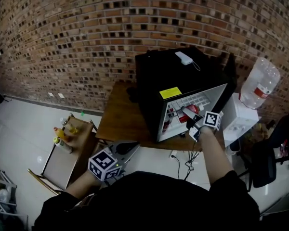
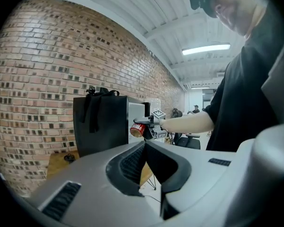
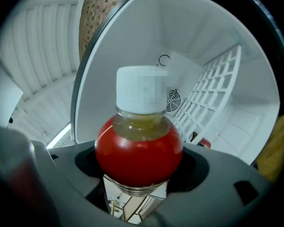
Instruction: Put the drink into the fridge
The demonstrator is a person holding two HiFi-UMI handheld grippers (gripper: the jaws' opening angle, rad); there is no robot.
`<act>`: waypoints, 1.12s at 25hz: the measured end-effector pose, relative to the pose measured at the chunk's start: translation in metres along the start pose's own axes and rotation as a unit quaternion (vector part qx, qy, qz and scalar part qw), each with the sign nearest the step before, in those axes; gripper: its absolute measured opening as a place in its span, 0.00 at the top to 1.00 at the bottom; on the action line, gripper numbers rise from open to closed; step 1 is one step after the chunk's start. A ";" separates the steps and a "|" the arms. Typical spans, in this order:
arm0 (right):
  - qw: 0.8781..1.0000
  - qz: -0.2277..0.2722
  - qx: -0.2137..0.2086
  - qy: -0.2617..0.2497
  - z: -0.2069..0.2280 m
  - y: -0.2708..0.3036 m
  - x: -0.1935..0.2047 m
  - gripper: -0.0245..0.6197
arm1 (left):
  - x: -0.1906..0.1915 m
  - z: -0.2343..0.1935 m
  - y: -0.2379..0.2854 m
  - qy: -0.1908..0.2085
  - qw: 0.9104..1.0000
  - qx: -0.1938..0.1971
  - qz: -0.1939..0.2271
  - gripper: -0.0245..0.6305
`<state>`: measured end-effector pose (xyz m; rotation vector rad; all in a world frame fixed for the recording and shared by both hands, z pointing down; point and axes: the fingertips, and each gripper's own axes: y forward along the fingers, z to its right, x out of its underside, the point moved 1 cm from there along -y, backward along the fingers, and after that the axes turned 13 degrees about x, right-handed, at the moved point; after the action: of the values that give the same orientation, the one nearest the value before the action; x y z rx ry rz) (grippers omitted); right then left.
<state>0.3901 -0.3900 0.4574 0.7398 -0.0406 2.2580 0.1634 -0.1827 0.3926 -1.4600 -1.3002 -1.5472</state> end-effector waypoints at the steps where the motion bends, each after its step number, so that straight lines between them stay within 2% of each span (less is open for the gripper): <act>1: 1.000 0.006 0.001 0.022 0.006 0.002 -0.002 0.40 | 0.000 -0.001 -0.001 -0.001 1.000 -0.001 0.000 0.96; 5: 0.995 0.023 0.013 0.099 0.028 0.011 -0.008 0.40 | 0.003 -0.003 -0.004 -0.003 1.000 -0.005 0.000 0.96; 9: 0.987 0.030 0.023 0.155 0.038 0.018 -0.011 0.39 | 0.004 -0.003 -0.005 -0.005 1.000 -0.006 0.001 0.96; 16: 0.977 0.039 0.080 0.194 0.043 0.022 -0.019 0.38 | 0.006 -0.006 -0.007 -0.008 1.000 -0.005 0.008 0.96; 18: 0.974 0.043 0.093 0.201 0.044 0.022 -0.022 0.32 | 0.006 -0.005 -0.007 -0.010 1.000 -0.005 0.009 0.96; 23: 0.957 0.076 0.096 0.261 0.049 0.017 -0.025 0.33 | 0.007 -0.001 -0.009 -0.011 1.000 -0.004 0.011 0.96; 26: 0.955 0.071 0.103 0.269 0.049 0.018 -0.024 0.31 | 0.008 0.000 -0.012 -0.013 1.000 -0.005 0.013 0.96; 27: 0.956 0.068 0.105 0.264 0.048 0.019 -0.025 0.31 | 0.009 0.000 -0.013 -0.013 1.000 -0.005 0.013 0.96; 28: 0.958 0.069 0.106 0.258 0.046 0.020 -0.027 0.39 | 0.009 0.000 -0.014 -0.014 1.000 -0.005 0.014 0.96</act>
<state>0.4147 -0.4328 0.4858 0.2356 0.4155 2.5499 0.1493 -0.1768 0.3981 -1.5047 -1.2850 -1.5234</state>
